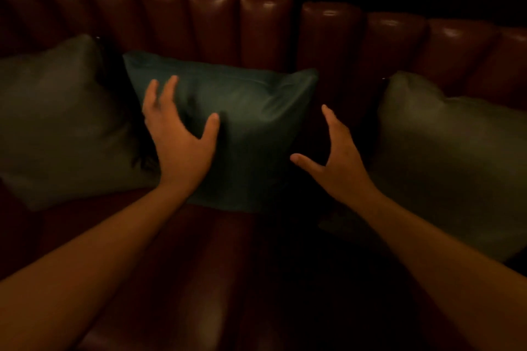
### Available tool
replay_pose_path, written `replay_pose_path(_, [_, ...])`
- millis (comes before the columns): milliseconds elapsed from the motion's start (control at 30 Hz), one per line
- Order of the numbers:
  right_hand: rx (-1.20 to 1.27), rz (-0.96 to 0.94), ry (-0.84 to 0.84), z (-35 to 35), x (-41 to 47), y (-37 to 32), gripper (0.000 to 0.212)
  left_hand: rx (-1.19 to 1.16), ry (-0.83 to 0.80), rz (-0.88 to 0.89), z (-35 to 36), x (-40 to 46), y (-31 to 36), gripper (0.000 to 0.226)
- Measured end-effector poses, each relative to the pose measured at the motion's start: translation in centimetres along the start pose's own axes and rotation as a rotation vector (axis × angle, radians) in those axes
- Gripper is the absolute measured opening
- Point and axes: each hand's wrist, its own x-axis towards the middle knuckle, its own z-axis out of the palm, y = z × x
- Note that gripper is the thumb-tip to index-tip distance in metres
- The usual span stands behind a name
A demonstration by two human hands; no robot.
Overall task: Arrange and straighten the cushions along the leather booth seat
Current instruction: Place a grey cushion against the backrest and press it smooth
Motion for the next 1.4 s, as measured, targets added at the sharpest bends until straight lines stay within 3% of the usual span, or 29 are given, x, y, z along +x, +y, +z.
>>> replay_pose_path(167, [0.176,0.234,-0.092,4.9,1.4,-0.1,0.132,-0.148,-0.257,-0.422,-2.6,1.1,-9.4,0.134])
replay_pose_path(233, [0.192,0.286,-0.08,6.7,1.7,0.6,0.137,-0.207,-0.335,-0.508,-3.0,1.8,-11.8,0.145])
replay_pose_path(367, [0.222,0.298,-0.044,9.4,2.0,1.9,0.139,-0.309,-0.498,-0.575,-2.5,2.5,-14.9,0.125])
replay_pose_path(467, [0.276,0.296,0.03,10.6,2.3,2.2,0.132,-0.318,-0.548,-0.56,-1.0,3.0,-16.2,0.123])
replay_pose_path(900, [0.246,0.328,0.225,13.7,3.5,3.8,0.123,-0.205,-0.53,-0.425,1.7,4.0,-18.9,0.1])
replay_pose_path(1400, [0.236,0.354,0.263,14.9,4.0,4.1,0.119,-0.179,-0.563,-0.421,0.9,5.0,-18.4,0.102])
